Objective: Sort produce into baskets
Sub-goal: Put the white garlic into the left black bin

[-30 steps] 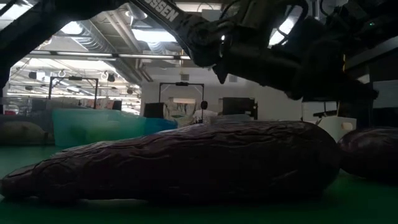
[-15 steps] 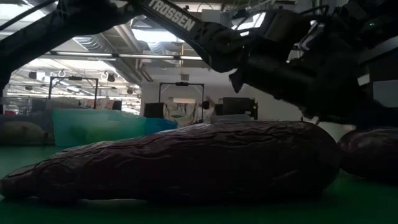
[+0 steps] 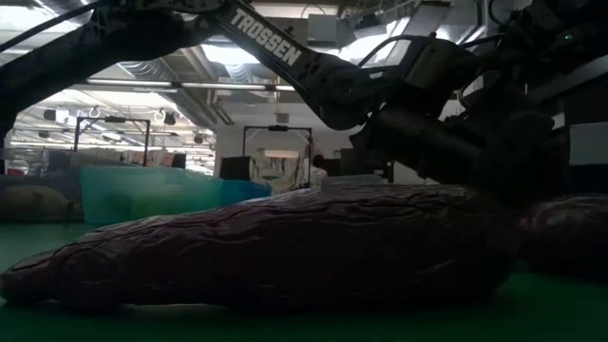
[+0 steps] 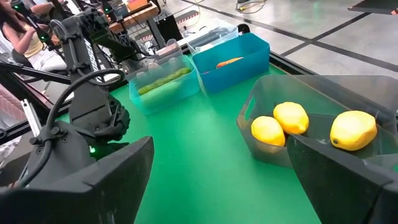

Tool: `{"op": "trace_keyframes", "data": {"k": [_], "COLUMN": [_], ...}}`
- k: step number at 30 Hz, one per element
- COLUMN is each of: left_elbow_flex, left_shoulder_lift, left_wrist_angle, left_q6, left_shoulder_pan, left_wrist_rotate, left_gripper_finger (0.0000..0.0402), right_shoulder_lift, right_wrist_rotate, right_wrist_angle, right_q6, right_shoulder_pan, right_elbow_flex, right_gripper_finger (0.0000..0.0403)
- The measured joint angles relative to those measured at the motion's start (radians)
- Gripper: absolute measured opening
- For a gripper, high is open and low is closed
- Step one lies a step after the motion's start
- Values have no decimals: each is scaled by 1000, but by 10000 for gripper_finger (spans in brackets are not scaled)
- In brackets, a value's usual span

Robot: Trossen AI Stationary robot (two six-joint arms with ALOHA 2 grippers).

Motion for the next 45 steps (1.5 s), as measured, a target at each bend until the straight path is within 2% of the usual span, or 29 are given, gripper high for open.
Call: {"op": "trace_keyframes", "data": {"k": [4,13,17,31,38,45], "left_elbow_flex": [0,0,0,50,54,55], "left_shoulder_lift": [0,0,0,-29,-158,-322], "left_wrist_angle": [-5,-15,-13,-93,-256,-636], "left_q6": [0,-6,-14,-41,-4,96], "left_shoulder_pan": [0,1,1,1,32,88], "left_wrist_rotate": [-1,-1,-1,-1,-1,-9], "left_gripper_finger": [220,132,107,102,102,103], "right_shoulder_lift": [0,0,0,0,0,0], "right_wrist_rotate": [0,0,0,0,0,0], "right_wrist_angle": [0,0,-2,-4,-4,-4], "right_q6": [0,0,0,0,0,0], "right_shoulder_pan": [0,0,0,0,0,0], "right_elbow_flex": [0,0,0,0,0,0], "right_gripper_finger": [369,369,369,369,369,369]}}
